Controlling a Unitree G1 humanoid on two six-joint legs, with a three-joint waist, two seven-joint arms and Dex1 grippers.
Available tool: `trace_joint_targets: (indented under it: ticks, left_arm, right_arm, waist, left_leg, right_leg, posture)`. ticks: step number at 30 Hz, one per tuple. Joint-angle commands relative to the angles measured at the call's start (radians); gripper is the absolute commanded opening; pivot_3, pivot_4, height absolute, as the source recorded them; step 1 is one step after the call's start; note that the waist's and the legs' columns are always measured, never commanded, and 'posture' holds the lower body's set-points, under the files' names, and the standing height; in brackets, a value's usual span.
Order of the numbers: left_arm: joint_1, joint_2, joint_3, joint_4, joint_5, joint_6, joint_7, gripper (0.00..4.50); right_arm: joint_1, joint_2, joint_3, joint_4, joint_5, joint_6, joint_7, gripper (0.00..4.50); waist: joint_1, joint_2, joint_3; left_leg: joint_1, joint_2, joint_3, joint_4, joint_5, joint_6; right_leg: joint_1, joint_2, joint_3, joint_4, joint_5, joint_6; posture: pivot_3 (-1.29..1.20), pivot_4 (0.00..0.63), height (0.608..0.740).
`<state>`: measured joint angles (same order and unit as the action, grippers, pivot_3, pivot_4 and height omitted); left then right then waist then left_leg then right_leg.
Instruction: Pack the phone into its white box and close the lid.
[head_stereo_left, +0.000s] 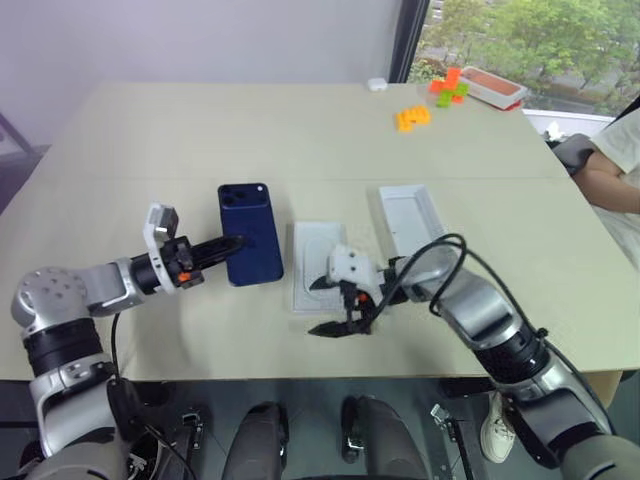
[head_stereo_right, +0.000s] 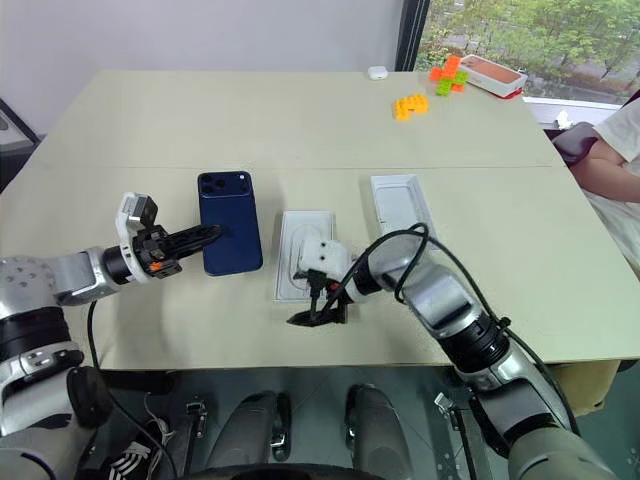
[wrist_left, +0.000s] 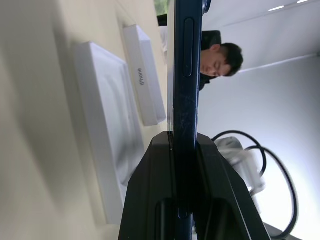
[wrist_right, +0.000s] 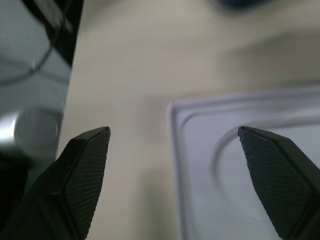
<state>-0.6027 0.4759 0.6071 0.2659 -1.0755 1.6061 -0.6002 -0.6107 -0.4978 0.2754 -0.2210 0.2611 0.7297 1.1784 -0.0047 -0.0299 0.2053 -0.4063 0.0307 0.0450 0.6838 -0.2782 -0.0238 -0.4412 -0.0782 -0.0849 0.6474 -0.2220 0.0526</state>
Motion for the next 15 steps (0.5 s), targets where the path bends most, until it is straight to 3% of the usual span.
trace_joint_targets:
  ticks: [1,8,15]
  left_arm:
    - [-0.041,-0.041,-0.034,-0.068,-0.087,0.008,0.061,0.00]
    - [-0.051,-0.089,-0.105,-0.027,-0.124,0.008,0.154,0.00]
    - [-0.078,-0.152,-0.164,0.023,-0.069,0.004,0.186,0.00]
  right_arm:
    - [0.039,-0.078,-0.139,0.052,0.050,-0.196,0.061,4.39]
    - [0.072,-0.179,-0.193,0.191,0.018,-0.392,0.090,4.39]
    - [0.077,-0.193,-0.181,0.216,0.016,-0.415,0.065,4.39]
  waist:
    - [0.010,0.000,0.000]
    - [0.000,0.000,0.000]
    - [-0.006,0.000,0.000]
  left_leg:
    - [0.000,0.000,0.000,0.000,0.000,0.000]
    - [0.001,0.000,0.001,-0.001,-0.001,0.001]
    - [0.001,-0.001,0.002,0.000,0.000,0.001]
  right_leg:
    - [0.001,0.000,0.000,0.000,0.000,0.000]
    - [0.000,0.001,0.000,0.000,0.000,0.000]
    - [0.000,0.001,0.001,0.000,0.000,0.000]
  posture:
    - [0.00,0.150,0.740]
    - [0.00,0.150,0.740]
    - [0.00,0.150,0.740]
